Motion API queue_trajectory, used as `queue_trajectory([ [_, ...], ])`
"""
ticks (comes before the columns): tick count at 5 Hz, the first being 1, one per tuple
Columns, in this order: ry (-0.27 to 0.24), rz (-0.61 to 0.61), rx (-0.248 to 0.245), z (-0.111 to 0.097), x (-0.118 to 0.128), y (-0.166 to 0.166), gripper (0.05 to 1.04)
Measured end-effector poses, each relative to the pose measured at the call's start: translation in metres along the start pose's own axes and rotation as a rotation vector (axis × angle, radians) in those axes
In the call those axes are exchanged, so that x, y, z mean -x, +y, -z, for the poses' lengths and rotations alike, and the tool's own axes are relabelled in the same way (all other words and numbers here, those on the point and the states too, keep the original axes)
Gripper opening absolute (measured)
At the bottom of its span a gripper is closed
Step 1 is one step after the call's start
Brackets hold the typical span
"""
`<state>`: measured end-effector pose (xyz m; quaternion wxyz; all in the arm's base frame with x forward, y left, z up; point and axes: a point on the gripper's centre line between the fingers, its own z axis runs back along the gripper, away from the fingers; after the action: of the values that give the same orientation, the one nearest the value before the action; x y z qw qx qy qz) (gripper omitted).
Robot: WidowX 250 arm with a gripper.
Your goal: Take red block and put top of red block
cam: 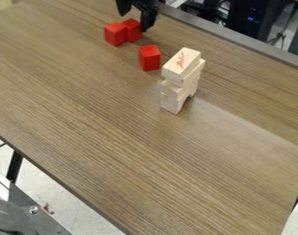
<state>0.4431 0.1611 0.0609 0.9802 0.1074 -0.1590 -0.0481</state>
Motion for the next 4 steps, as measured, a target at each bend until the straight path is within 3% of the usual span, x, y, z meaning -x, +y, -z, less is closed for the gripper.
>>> queue_trajectory([
  [2,0.032,-0.050,0.002,0.014,-0.005,0.007,0.951],
  [3,0.050,-0.059,0.010,0.019,-0.007,0.008,0.692],
  [4,0.050,-0.072,0.019,0.018,-0.010,0.010,0.524],
])
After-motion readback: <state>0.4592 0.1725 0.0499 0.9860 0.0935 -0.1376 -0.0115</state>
